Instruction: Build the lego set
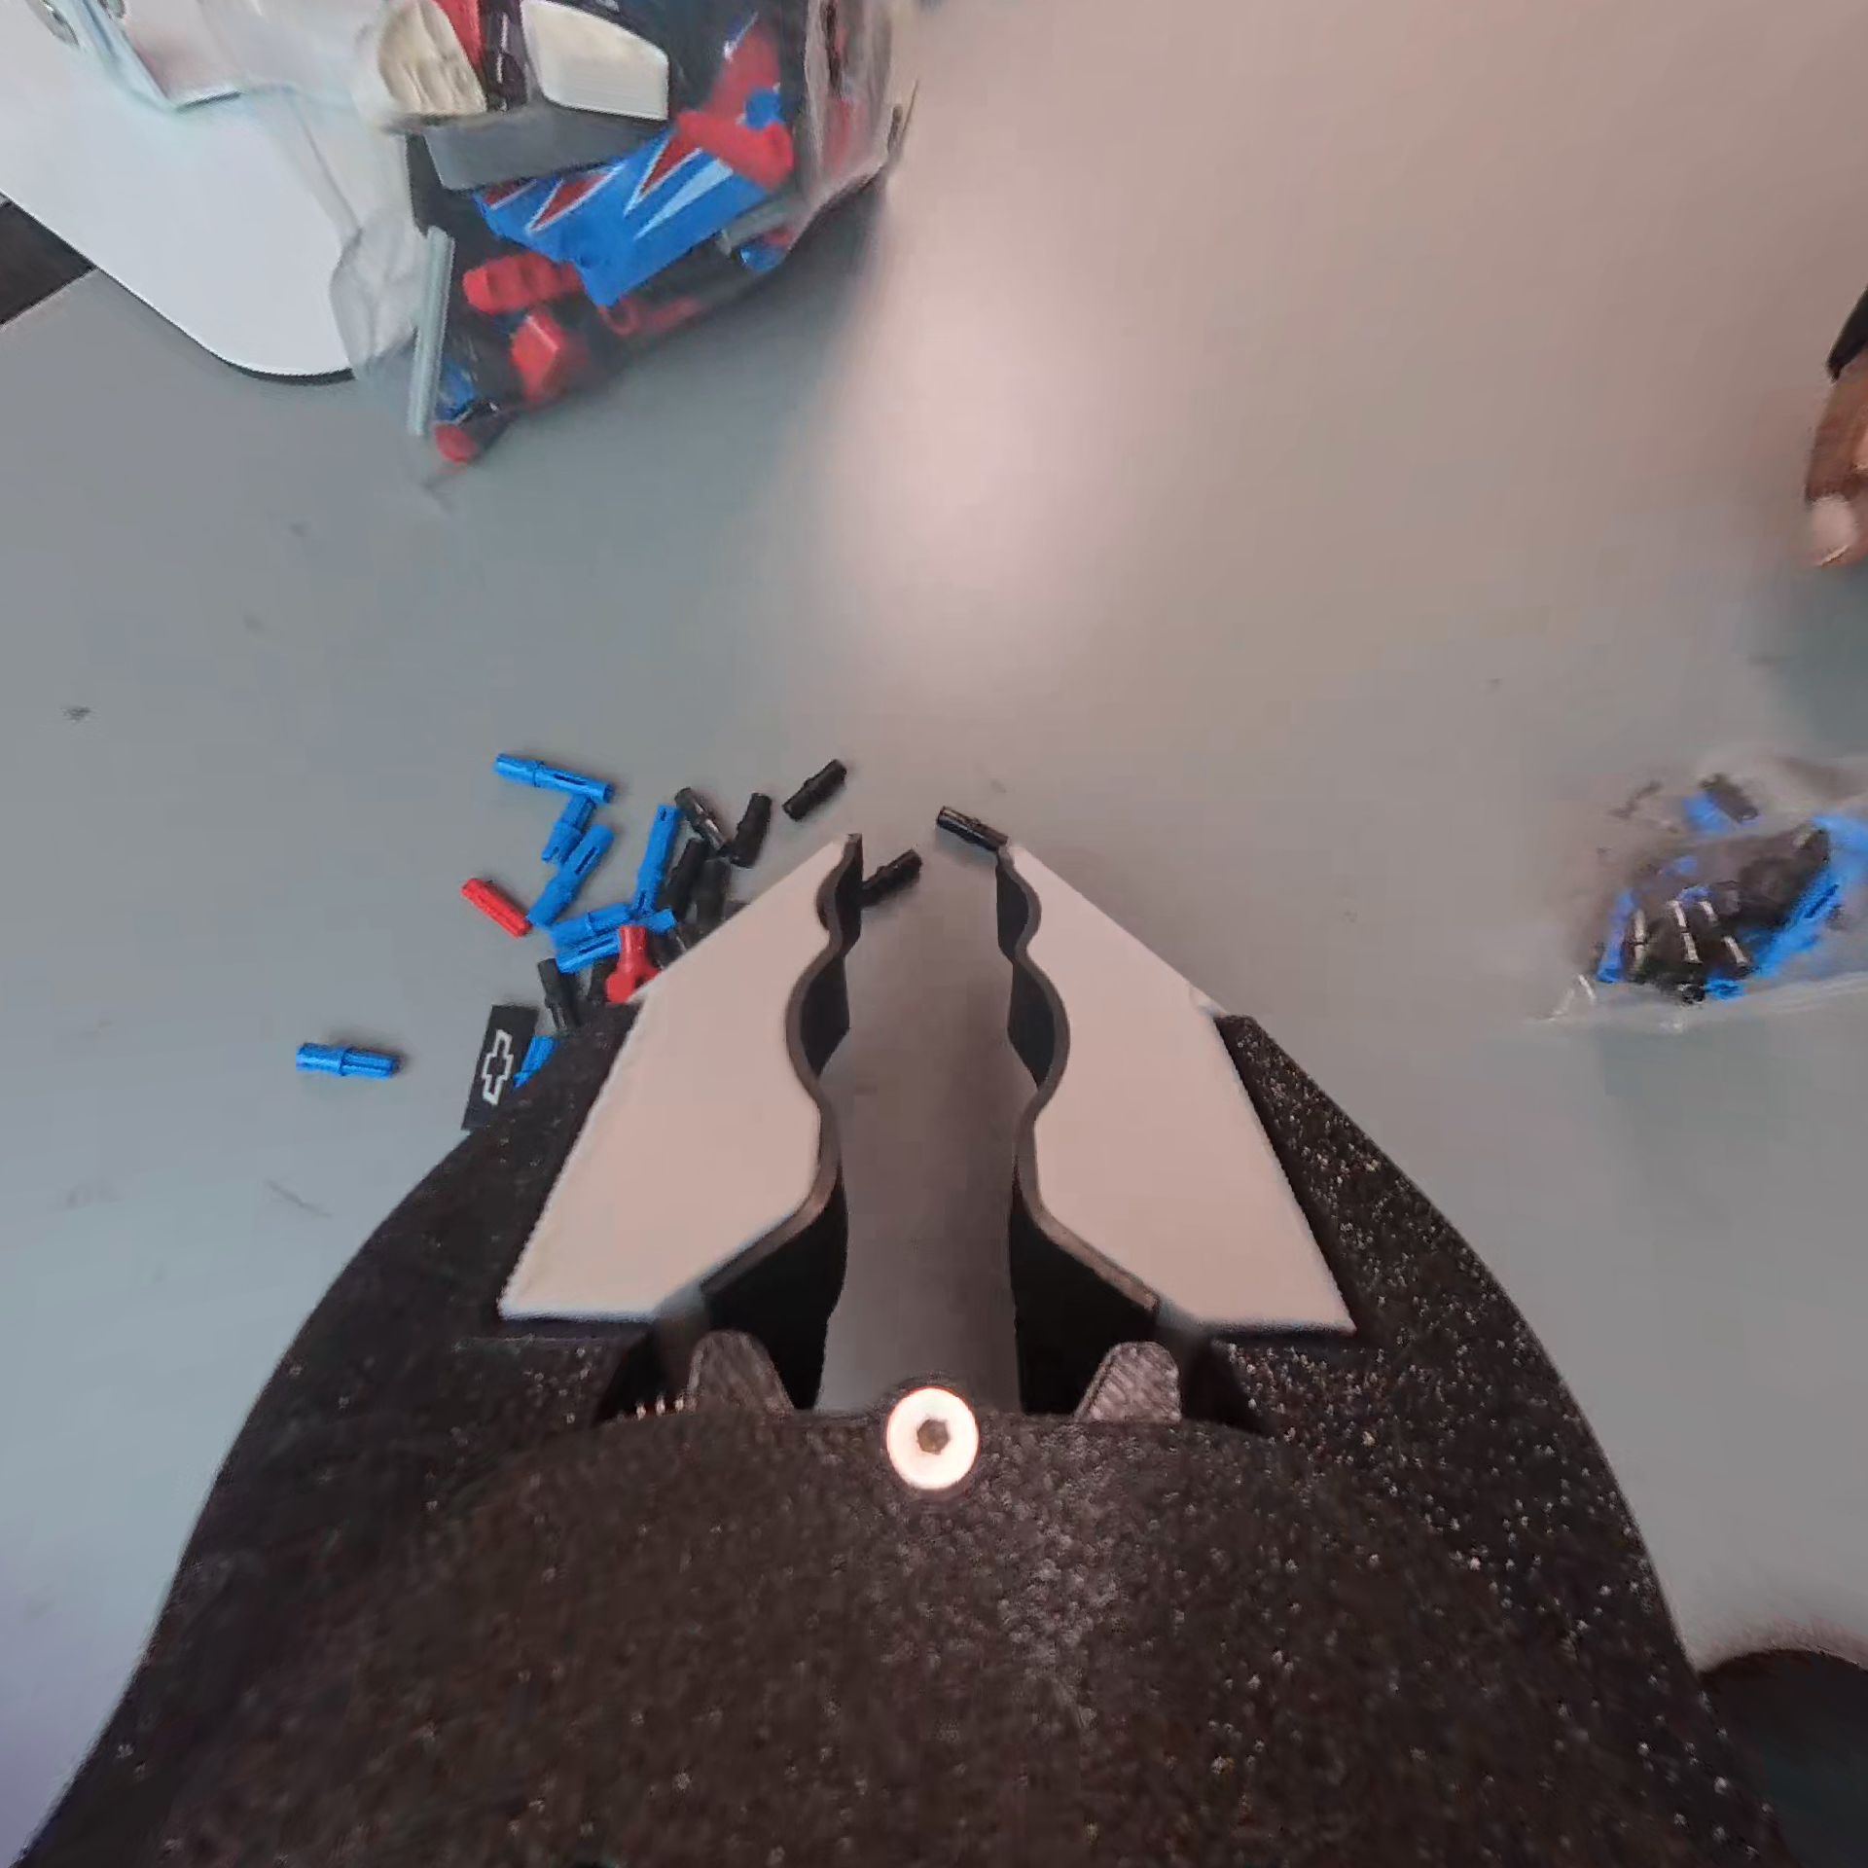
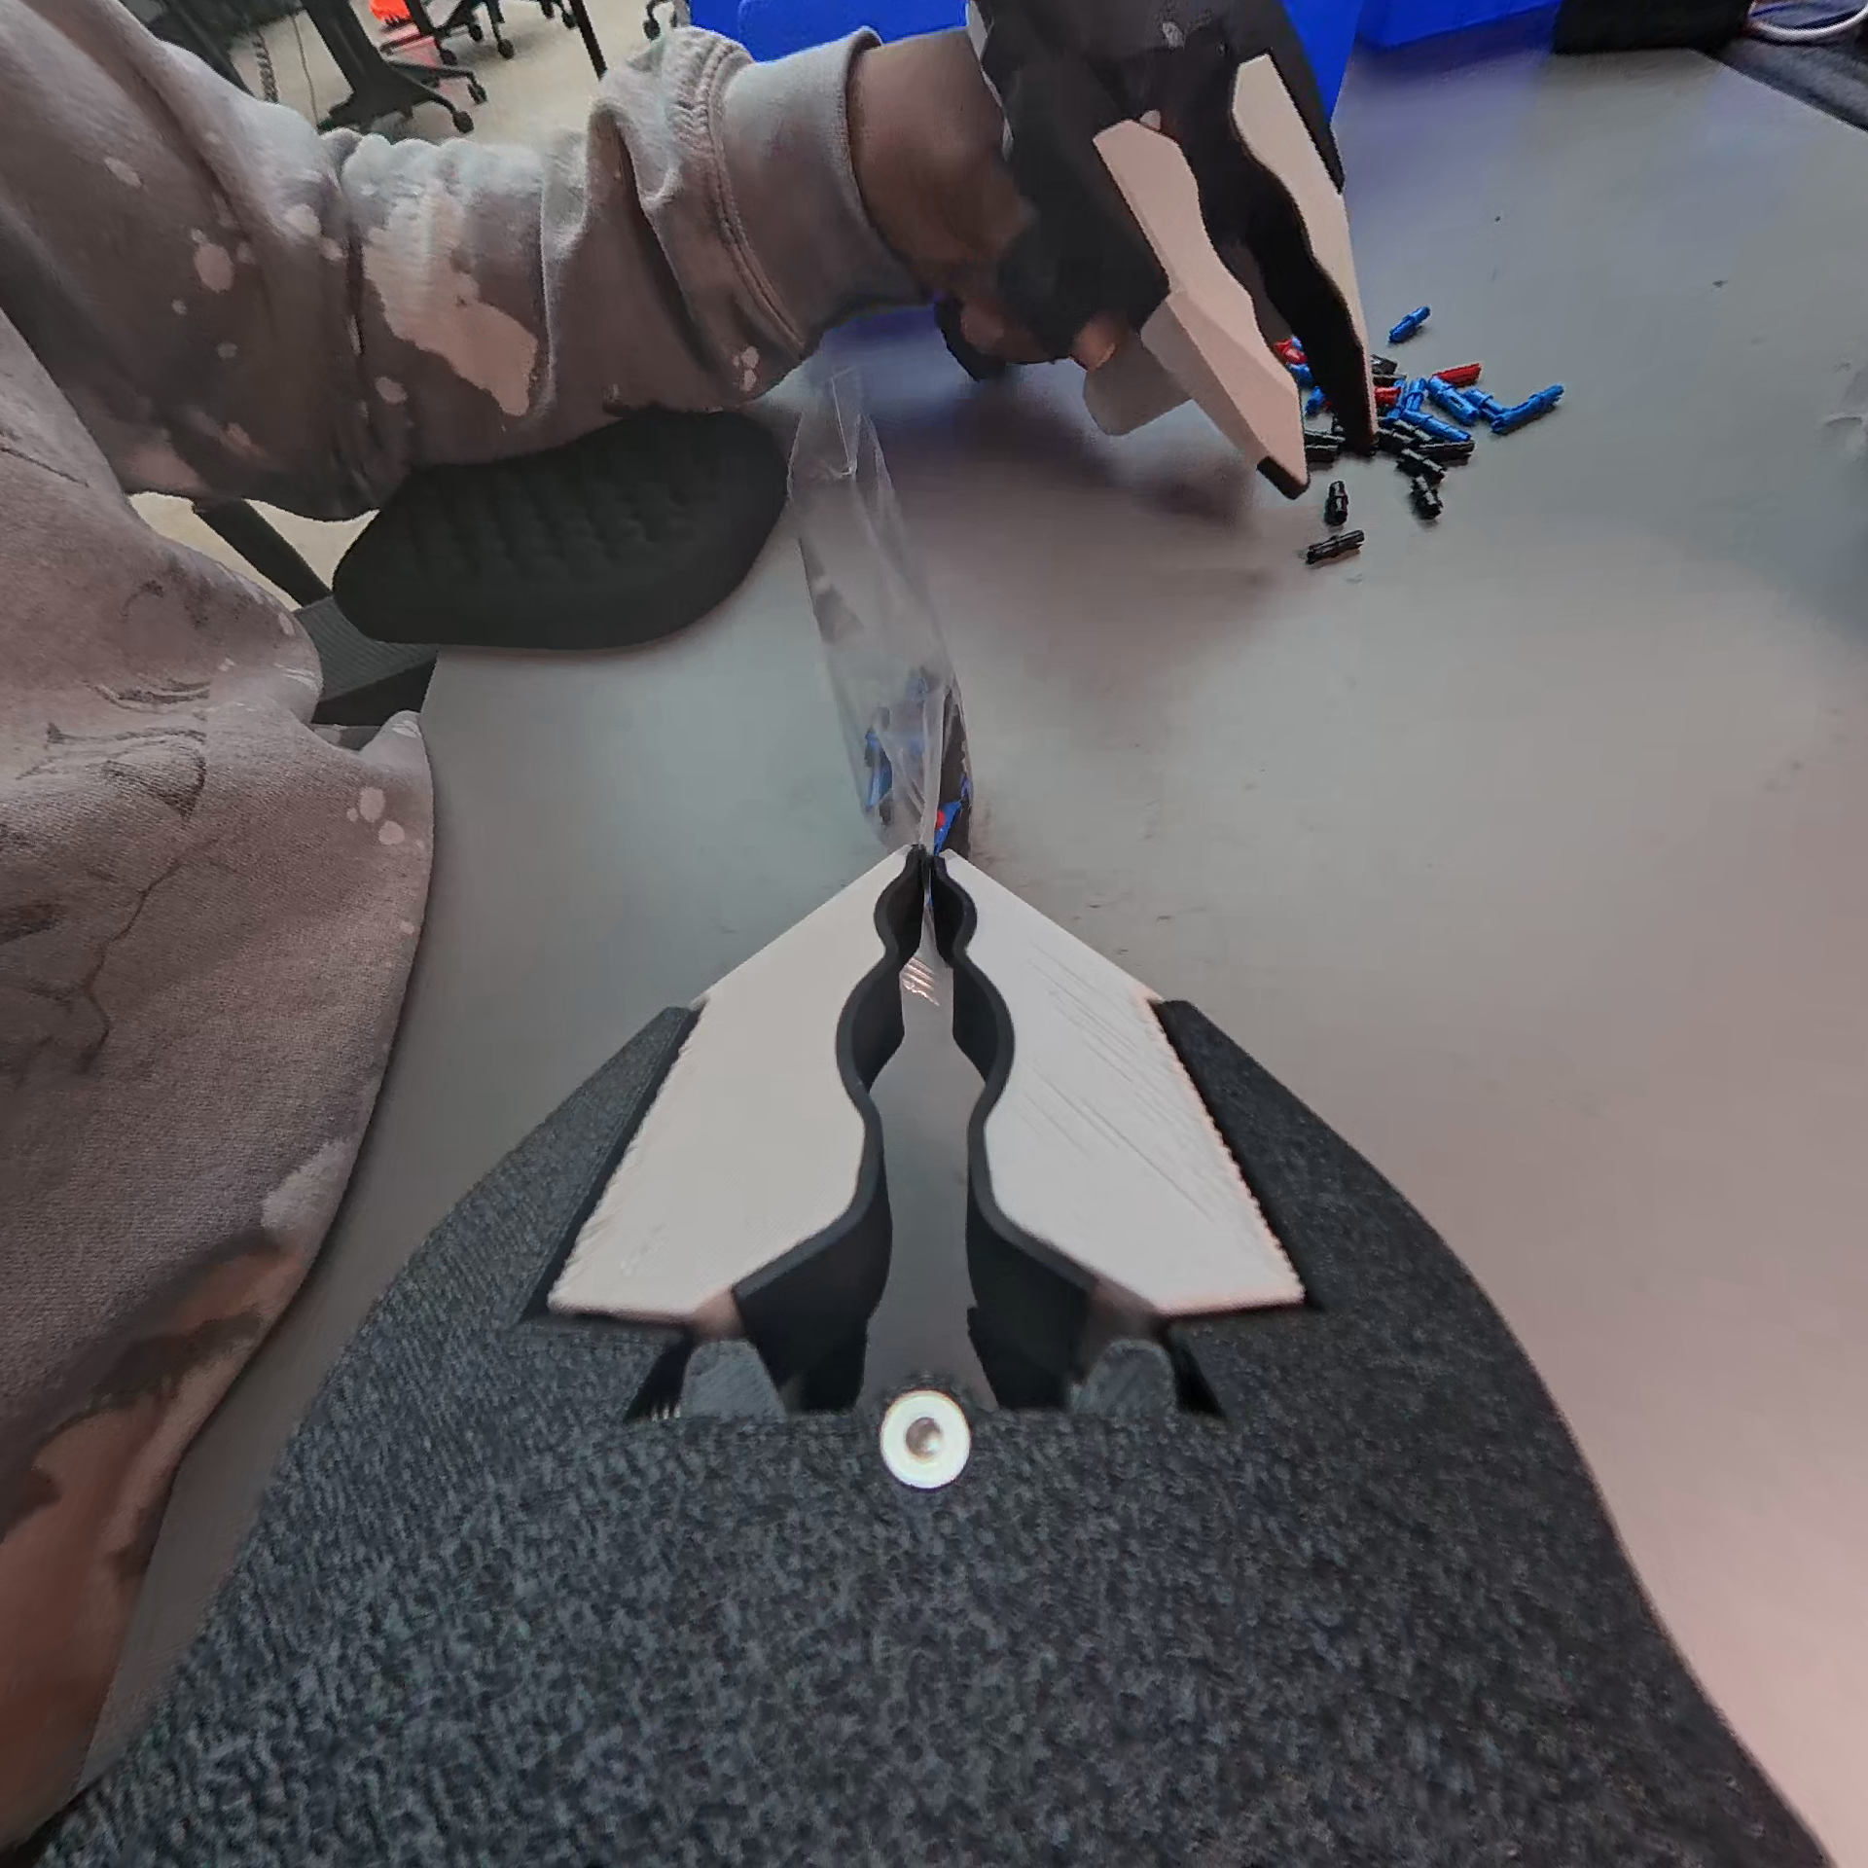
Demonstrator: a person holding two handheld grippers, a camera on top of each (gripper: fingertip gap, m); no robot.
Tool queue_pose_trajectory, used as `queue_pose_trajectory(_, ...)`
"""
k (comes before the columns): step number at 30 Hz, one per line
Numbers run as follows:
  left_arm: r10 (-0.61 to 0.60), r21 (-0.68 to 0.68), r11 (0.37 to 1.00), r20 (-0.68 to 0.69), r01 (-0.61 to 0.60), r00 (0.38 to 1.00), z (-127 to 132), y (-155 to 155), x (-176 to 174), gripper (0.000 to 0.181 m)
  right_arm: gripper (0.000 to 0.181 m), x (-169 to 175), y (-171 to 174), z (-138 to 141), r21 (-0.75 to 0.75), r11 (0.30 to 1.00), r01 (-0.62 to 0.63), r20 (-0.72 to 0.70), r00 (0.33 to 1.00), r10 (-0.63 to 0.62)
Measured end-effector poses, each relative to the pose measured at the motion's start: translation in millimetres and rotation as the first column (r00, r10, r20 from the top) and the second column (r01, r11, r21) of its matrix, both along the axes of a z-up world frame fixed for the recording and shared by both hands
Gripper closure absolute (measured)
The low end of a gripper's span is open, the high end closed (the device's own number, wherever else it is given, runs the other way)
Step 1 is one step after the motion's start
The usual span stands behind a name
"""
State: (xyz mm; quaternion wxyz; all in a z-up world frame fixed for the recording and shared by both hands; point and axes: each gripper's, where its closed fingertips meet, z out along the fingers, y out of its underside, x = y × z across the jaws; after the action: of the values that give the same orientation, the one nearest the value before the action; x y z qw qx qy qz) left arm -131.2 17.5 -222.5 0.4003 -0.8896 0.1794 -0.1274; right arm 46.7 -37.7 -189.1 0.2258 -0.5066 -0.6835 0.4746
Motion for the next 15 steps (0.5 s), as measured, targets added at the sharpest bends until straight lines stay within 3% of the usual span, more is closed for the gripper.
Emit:
queue_pose_trajectory(1,0.006,-0.008,1.000,-0.014,-0.006,1.000,-3.5,2.2,-2.5,0.157,0.180,0.0,-0.1,-0.4,-0.002,1.000,-0.001,0.001,1.000,0.001)
queue_pose_trajectory(12,-0.037,-0.068,0.997,-0.087,0.031,0.995,-16.3,-0.9,-5.7,0.177,0.180,0.5,-0.8,-1.9,-0.008,1.000,-0.007,0.007,1.000,0.007)
queue_pose_trajectory(15,-0.095,0.006,0.996,0.056,0.095,0.994,13.6,-7.3,16.7,0.177,0.180,0.3,-0.2,-1.9,-0.007,1.000,-0.004,0.007,1.000,0.004)
